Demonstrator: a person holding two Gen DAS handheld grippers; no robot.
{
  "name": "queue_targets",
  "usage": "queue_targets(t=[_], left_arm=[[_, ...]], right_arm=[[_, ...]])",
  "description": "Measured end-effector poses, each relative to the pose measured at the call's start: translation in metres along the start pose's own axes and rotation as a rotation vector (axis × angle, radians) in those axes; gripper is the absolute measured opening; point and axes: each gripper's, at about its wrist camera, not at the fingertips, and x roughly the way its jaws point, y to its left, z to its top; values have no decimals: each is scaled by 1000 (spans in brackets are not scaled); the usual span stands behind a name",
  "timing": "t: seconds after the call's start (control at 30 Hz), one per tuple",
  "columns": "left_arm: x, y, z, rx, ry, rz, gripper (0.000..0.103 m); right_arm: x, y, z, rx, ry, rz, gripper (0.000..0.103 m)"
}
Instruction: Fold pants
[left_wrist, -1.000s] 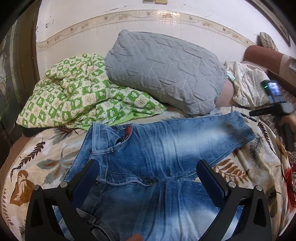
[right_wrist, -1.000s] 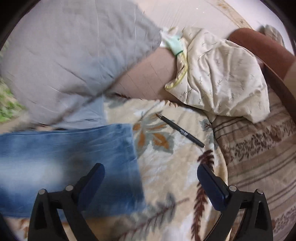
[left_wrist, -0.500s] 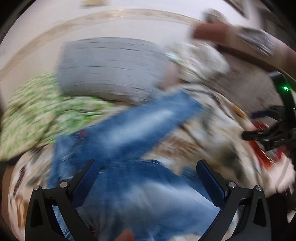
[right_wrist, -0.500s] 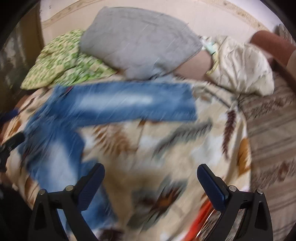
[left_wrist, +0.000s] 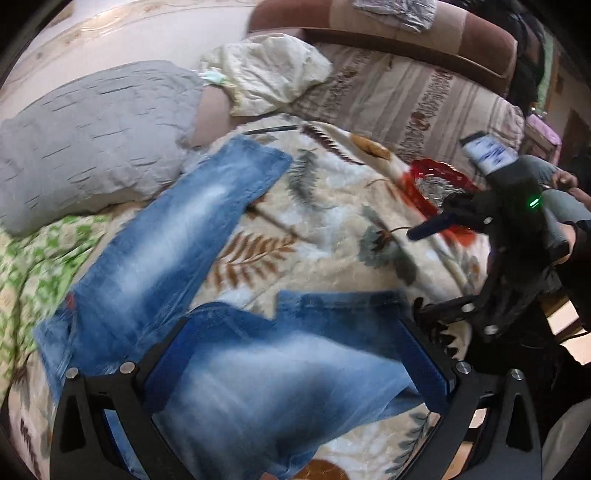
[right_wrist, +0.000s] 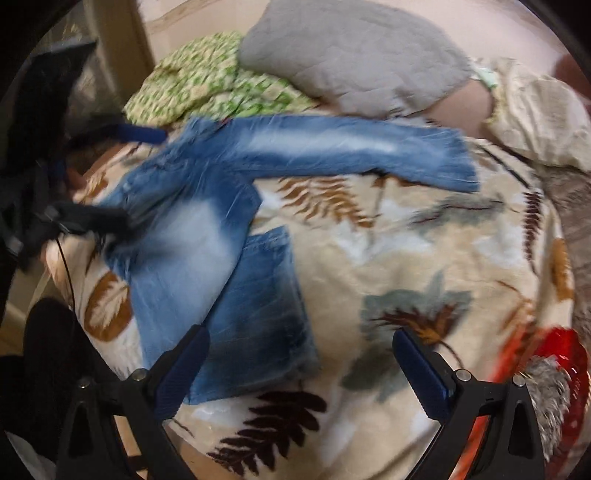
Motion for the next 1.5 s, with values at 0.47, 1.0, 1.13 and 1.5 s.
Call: queue_targets(t=[0.47,1.0,1.13,1.5], left_arm=[[-22,44,-68,-301,-42,142,103],[-15,60,-48,-394,-190,151,103],[-12,61,-46,-389,-211,151,103],[-5,65,-44,-393,-202,140,103]], right_arm=[[39,15,7,-121,55,80,12],[-52,-64,74,-100,-180,-363,10],[-66,-100,69,30,-216,-401,10],[-70,-92,4,141,-112,-311,11]])
